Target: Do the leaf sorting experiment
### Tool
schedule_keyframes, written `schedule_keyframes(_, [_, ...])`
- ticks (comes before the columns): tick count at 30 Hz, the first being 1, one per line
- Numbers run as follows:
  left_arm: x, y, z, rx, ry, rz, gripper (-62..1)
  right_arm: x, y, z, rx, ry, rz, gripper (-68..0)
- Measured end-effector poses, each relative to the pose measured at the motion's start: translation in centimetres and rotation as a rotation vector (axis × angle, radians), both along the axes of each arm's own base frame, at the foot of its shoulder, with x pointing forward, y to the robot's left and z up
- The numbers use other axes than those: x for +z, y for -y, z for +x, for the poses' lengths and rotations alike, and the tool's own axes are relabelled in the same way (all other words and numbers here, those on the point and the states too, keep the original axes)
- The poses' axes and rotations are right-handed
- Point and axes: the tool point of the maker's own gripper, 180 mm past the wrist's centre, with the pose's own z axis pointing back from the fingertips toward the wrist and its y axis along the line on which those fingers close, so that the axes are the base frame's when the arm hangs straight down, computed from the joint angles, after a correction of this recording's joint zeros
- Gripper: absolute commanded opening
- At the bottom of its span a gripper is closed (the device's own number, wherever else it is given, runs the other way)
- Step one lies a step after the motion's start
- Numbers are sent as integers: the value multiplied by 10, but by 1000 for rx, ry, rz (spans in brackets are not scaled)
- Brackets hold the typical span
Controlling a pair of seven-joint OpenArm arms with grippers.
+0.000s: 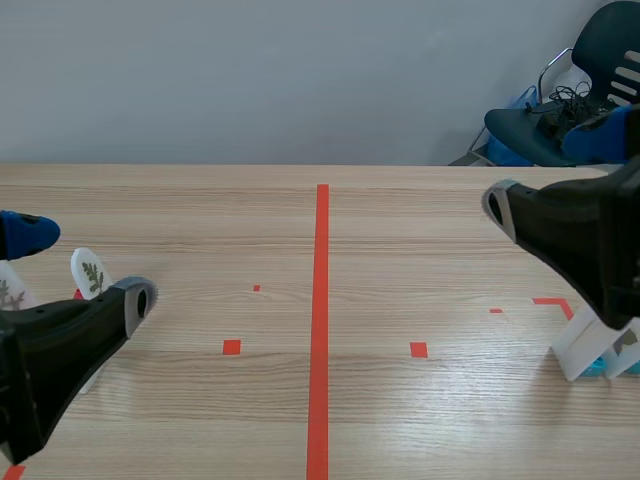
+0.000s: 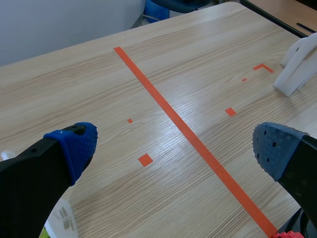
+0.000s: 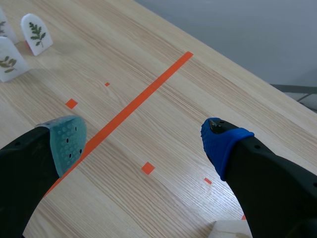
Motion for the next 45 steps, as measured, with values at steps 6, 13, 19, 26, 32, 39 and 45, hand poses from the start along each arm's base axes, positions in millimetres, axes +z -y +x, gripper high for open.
schedule_keyframes(6, [0,0,0,0,0,0,14,-21,10,-7,10,-52,-137,-201])
schedule_keyframes(13, [0,0,0,0,0,0,14,-19,15,-2,-2,-13,-158,-201])
schedule_keyframes(19, [0,0,0,0,2,0,14,1,3,0,28,65,-42,-201])
schedule_keyframes(26, [0,0,0,0,2,0,14,-13,11,-9,-16,78,79,-201])
schedule_keyframes(32, [0,0,0,0,2,0,14,-63,35,-20,-33,42,18,-201])
schedule_keyframes(39, [0,0,0,0,2,0,14,-67,7,-37,139,29,17,-201])
schedule_keyframes(45, [0,0,0,0,2,0,14,-67,11,-33,108,32,-2,-98])
